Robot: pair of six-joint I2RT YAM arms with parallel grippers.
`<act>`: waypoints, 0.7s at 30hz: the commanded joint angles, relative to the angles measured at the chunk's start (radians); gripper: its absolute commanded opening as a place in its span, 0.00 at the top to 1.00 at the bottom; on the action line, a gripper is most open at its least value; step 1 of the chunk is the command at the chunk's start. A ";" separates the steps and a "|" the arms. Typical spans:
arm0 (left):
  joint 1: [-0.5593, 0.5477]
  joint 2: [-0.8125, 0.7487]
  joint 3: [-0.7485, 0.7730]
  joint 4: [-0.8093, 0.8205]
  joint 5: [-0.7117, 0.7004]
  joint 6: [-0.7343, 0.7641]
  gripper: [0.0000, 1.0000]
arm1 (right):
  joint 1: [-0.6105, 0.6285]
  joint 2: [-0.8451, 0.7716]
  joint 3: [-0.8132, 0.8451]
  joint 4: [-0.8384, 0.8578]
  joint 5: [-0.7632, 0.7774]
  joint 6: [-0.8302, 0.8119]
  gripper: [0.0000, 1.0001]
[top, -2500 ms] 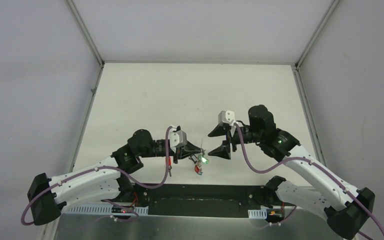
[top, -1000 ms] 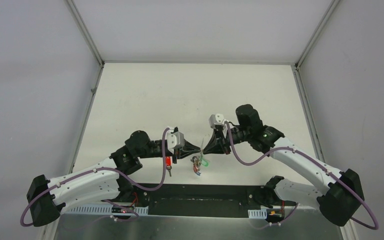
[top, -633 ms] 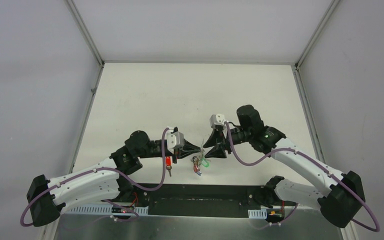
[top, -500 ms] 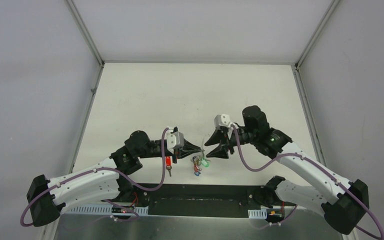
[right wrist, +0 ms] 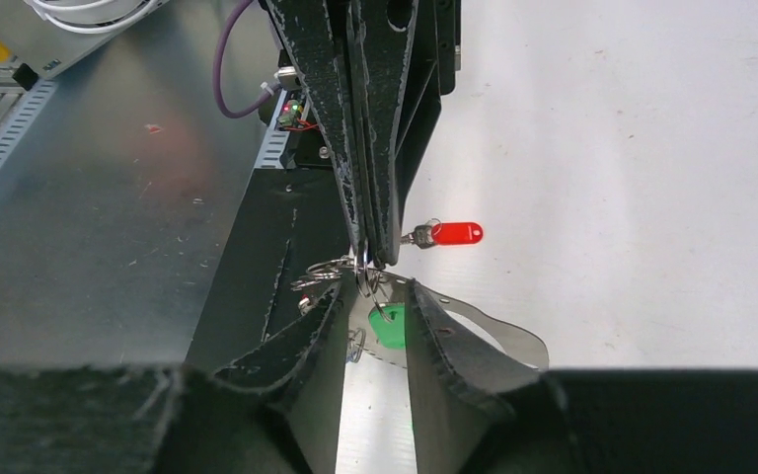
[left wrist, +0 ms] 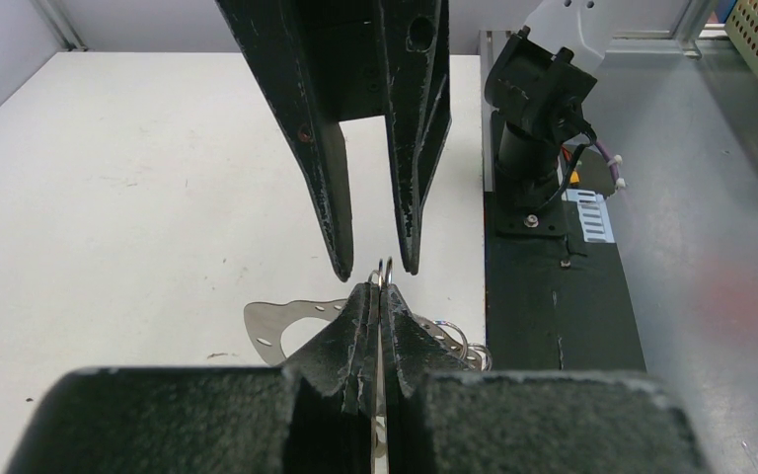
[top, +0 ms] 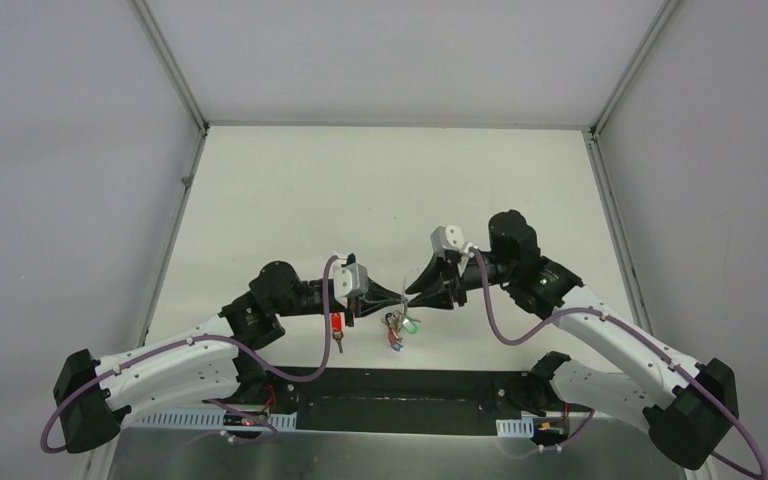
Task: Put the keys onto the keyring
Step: Adjust the key on the keyring.
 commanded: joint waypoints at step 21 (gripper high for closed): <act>-0.013 -0.020 0.028 0.093 0.001 -0.005 1.00 | 0.011 0.056 0.000 0.130 -0.071 0.057 1.00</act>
